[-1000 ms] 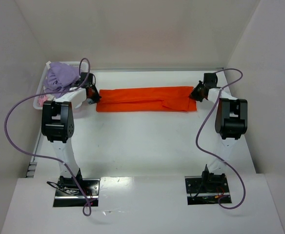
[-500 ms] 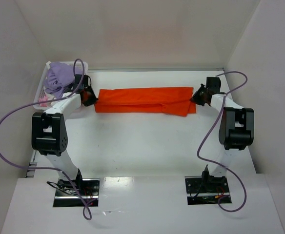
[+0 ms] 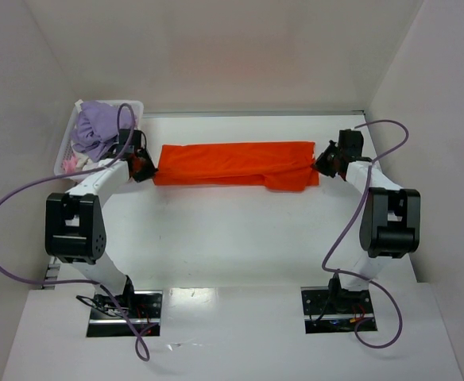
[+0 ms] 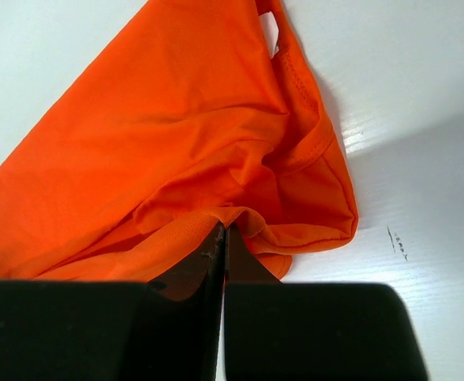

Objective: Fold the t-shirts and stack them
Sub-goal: Fold the other side of the tshirt into a rectangle

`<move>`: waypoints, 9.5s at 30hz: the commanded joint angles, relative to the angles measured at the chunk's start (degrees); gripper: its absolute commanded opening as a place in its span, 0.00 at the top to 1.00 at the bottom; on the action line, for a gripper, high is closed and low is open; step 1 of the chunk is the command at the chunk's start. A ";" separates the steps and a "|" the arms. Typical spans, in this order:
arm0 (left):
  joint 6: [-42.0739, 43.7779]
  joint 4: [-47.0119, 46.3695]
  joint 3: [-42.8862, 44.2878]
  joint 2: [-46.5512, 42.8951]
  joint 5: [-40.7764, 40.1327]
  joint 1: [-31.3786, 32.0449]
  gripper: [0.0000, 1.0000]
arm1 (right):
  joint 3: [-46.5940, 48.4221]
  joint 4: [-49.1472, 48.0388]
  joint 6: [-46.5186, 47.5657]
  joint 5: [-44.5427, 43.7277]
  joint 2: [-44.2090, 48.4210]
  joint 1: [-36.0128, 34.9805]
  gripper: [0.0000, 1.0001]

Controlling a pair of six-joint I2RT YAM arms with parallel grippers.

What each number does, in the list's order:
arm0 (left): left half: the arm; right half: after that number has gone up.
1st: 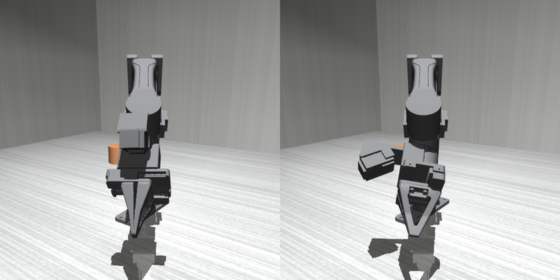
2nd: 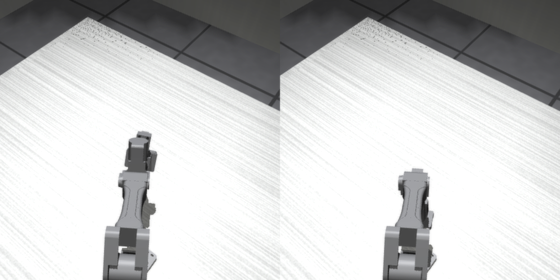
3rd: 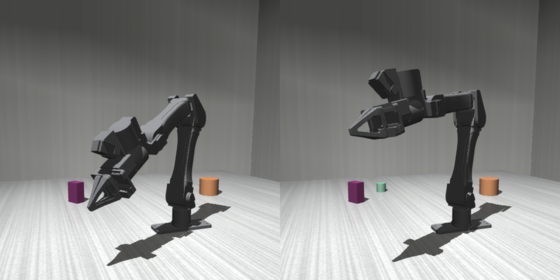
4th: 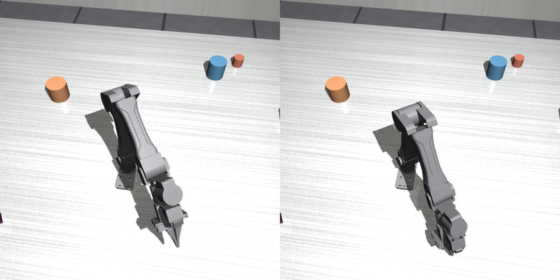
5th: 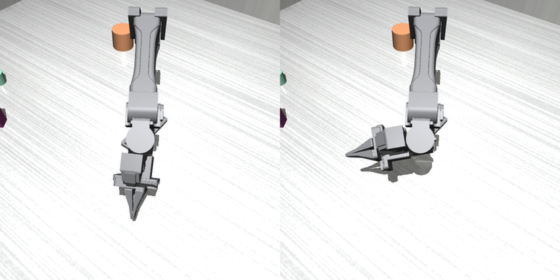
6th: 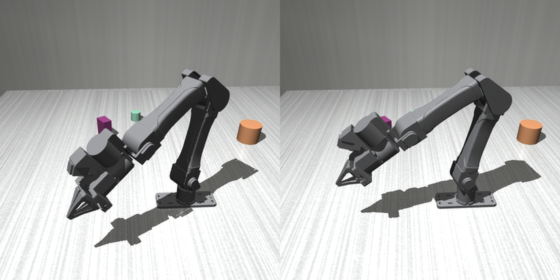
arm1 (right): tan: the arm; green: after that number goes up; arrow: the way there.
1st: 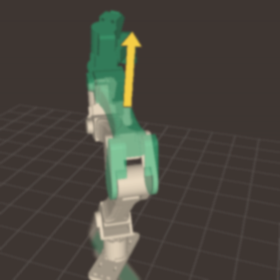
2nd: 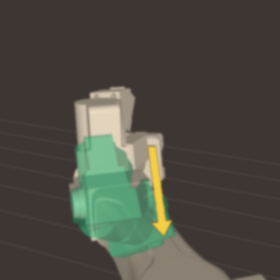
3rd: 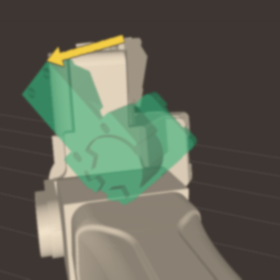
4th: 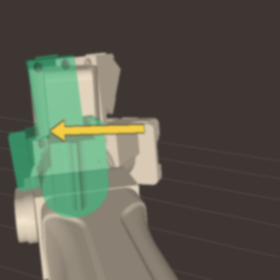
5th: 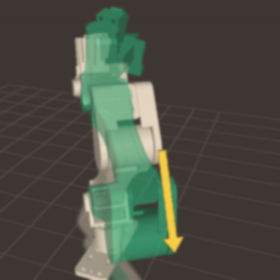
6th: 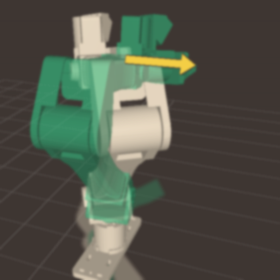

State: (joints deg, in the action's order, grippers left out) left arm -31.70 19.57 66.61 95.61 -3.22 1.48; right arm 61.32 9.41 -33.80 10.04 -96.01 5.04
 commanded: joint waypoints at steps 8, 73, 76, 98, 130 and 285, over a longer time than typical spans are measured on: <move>0.85 -0.59 10.90 11.16 -1.09 -1.12 0.99 | 6.00 -1.94 1.02 -1.69 -7.68 0.67 1.00; 7.71 -12.98 11.78 14.16 22.21 3.80 0.05 | -1.47 -7.12 3.30 5.25 -4.44 -1.00 0.22; 7.71 -12.98 12.84 15.83 22.21 3.80 0.05 | -0.15 -7.12 3.30 5.25 -6.20 -1.00 0.22; 7.71 -11.93 15.13 19.00 20.54 3.80 0.05 | 4.24 -7.13 2.78 6.30 -10.96 -3.28 0.82; 10.08 -8.94 17.85 20.05 20.01 3.80 0.05 | 9.79 1.31 5.15 -0.37 -10.52 -3.28 0.49; 10.08 -7.36 17.33 25.06 18.79 7.14 0.04 | 26.04 -0.01 8.14 0.24 -21.15 -16.64 0.34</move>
State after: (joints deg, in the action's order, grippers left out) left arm -22.35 11.25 83.37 119.09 14.61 8.10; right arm 85.84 8.78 -27.29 12.27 -114.72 -11.86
